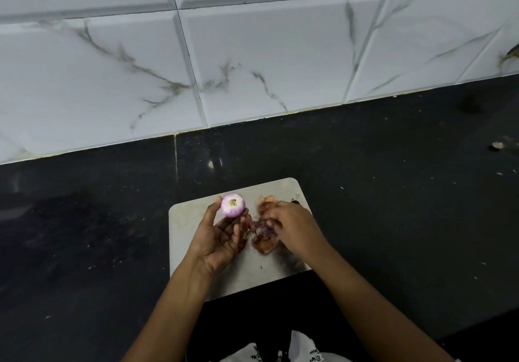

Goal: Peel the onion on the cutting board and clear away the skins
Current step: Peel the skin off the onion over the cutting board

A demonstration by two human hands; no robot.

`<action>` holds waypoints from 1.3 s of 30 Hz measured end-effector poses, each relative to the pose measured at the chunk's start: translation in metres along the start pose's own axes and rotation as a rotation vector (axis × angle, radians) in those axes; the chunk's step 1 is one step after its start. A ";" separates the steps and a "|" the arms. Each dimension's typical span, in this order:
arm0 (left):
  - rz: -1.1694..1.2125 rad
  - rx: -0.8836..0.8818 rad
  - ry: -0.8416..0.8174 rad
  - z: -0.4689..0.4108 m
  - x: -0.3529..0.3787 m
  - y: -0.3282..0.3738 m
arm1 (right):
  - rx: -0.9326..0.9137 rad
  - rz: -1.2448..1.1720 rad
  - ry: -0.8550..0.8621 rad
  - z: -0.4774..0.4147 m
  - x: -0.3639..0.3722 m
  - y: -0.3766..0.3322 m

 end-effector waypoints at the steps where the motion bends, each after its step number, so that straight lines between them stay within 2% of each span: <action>1: -0.003 -0.009 -0.008 0.000 0.000 -0.001 | 0.031 -0.011 0.025 0.001 -0.004 0.000; 4: -0.026 0.001 -0.027 -0.002 0.000 -0.001 | 0.076 -0.086 0.210 0.004 -0.021 0.000; 6: -0.044 0.026 -0.033 -0.003 0.000 0.000 | 0.086 -0.177 0.190 0.001 -0.017 0.000; 9: -0.069 0.071 -0.039 -0.002 0.002 0.000 | 0.132 -0.527 0.112 -0.004 -0.010 -0.001; 11: -0.085 0.094 -0.043 -0.001 0.002 0.000 | 0.147 -0.669 0.103 -0.005 -0.010 -0.006; 15: -0.121 0.106 -0.051 0.000 0.003 0.001 | 0.199 -0.761 0.140 -0.007 -0.008 -0.004; 21: -0.176 0.140 -0.071 0.006 0.006 0.004 | 0.309 -0.953 0.010 -0.011 0.005 0.006; 23: -0.217 0.164 -0.081 0.006 0.007 0.005 | 0.362 -0.896 0.007 -0.010 0.008 0.012; 26: -0.360 0.255 -0.125 0.007 0.009 0.005 | 0.298 -0.368 -0.059 -0.007 0.010 0.021; 28: -0.456 0.344 -0.166 0.010 0.011 0.007 | 0.248 -0.219 -0.102 -0.003 0.009 0.021; 31: -0.554 0.436 -0.218 0.017 0.012 0.010 | 0.269 -0.295 0.009 0.000 -0.007 0.025; 35: -0.759 0.583 -0.259 0.024 0.017 0.015 | 0.214 -0.319 -0.186 -0.002 0.002 0.019; 39: -0.943 0.742 -0.197 0.025 0.018 0.023 | 0.193 -0.718 -0.149 -0.004 -0.002 0.005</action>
Point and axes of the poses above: each hand's wrist, its own z-axis away from the middle knuckle, its own x-axis out of the palm, y = z × x, the point moved 7 cm from there along -z, towards the middle knuckle, and after that the axes turned 9 degrees about z, right-handed, at the moved point
